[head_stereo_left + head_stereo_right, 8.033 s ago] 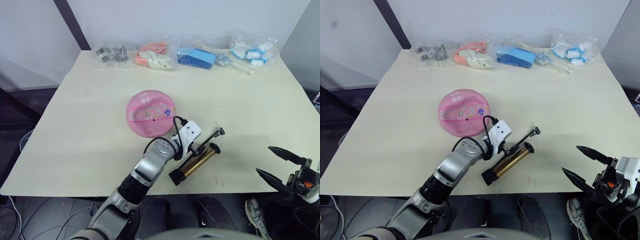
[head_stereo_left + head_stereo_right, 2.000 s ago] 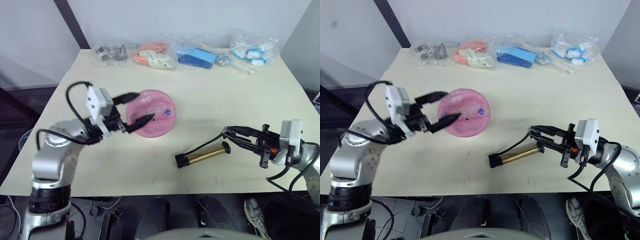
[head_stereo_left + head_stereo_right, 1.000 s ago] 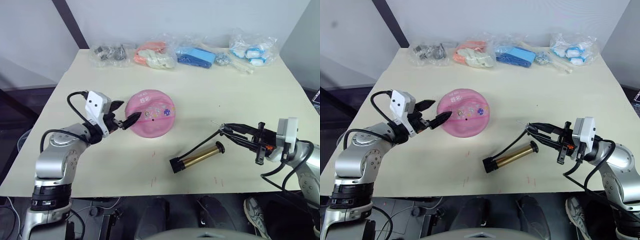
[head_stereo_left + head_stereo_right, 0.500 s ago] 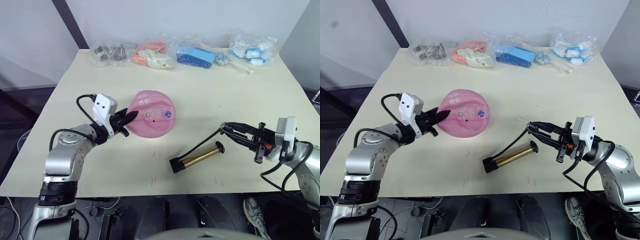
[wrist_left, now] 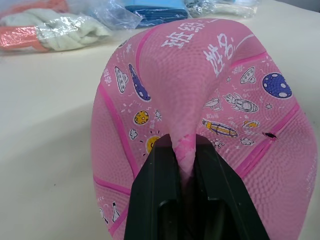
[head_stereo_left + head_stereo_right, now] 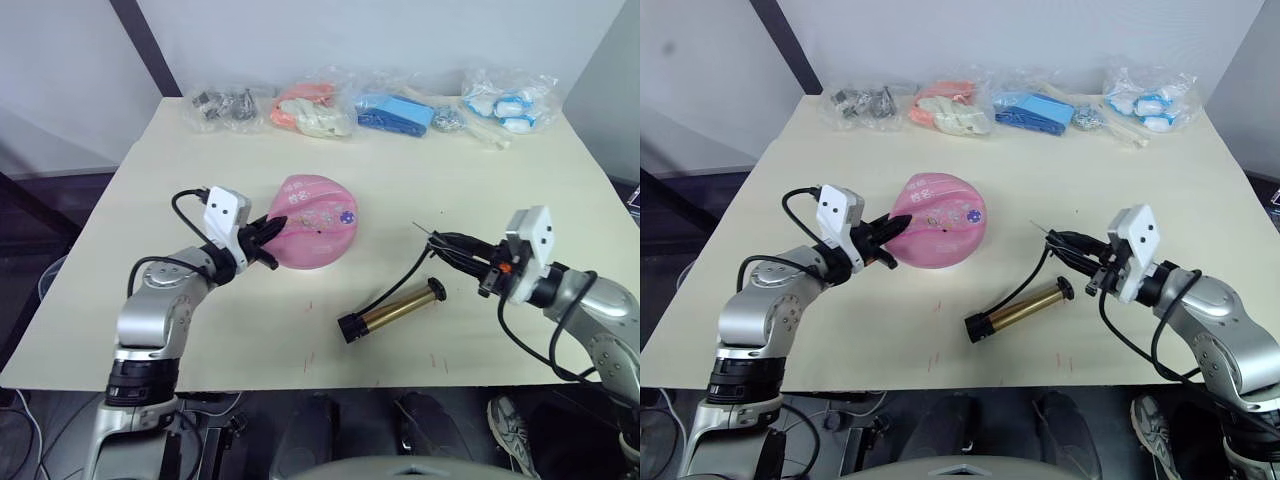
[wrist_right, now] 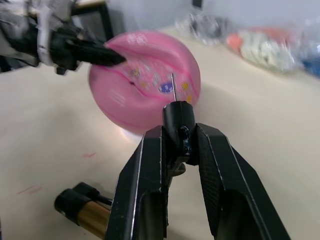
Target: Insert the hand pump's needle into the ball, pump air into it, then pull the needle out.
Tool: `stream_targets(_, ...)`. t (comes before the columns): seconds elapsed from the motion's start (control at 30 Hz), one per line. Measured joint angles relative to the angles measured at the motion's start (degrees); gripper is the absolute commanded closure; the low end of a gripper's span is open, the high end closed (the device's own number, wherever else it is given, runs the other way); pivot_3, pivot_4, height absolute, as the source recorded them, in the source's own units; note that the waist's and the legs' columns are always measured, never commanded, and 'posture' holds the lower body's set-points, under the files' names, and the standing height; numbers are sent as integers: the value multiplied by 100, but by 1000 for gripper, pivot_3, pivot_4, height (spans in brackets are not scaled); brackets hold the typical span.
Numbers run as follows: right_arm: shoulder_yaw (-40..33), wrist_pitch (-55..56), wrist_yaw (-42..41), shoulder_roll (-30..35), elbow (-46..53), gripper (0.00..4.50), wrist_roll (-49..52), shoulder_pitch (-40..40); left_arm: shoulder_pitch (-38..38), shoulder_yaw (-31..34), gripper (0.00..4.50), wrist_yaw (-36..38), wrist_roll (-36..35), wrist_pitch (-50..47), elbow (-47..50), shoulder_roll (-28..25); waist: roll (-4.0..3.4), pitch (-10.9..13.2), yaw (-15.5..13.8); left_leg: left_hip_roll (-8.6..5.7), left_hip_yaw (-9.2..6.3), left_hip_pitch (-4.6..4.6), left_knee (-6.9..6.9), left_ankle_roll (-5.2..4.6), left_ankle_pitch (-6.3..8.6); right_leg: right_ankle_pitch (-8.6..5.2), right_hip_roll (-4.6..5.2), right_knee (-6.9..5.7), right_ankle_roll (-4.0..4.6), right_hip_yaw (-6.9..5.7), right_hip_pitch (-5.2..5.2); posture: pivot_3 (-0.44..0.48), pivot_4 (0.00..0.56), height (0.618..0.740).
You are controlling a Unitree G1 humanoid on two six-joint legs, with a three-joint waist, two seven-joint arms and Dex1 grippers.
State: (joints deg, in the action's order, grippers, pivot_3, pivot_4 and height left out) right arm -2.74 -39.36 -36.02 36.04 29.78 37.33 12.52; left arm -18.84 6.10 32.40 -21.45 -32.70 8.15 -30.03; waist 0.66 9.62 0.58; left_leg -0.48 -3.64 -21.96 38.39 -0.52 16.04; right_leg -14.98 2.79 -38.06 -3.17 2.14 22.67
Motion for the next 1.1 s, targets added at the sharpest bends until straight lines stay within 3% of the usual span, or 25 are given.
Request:
stream_targets(0.2,366,-1758,517,-40,-68,4160,529,1305,-133,-130,4447,-114,135,-3,-15,198,0,0,-8,-4,-7,-12,-1,0,0,0,6,8,0,-11,5,0,150,740)
stream_targets(0.5,732,-3148,584,-493,-914,4160,732,2634,-218,-252,4447,-83,333,140,-104,287,0,-1,-7,-24,-23,-15,-1,-1,0,0,13,6,0,-30,5,0,150,740)
stream_targets(0.87,835,-4149,1113,-1441,-1924,4160,545,3450,-230,-341,4447,40,471,428,-228,280,-3,-2,-4,-29,-42,-21,-1,0,-1,0,25,6,0,-46,5,0,150,740)
stream_targets(1.1,538,-4624,1433,-1904,-2367,4160,371,3681,-224,-363,4447,106,580,590,-288,281,-5,-4,12,-35,-51,-29,-1,2,-2,0,29,6,0,-54,10,0,150,740)
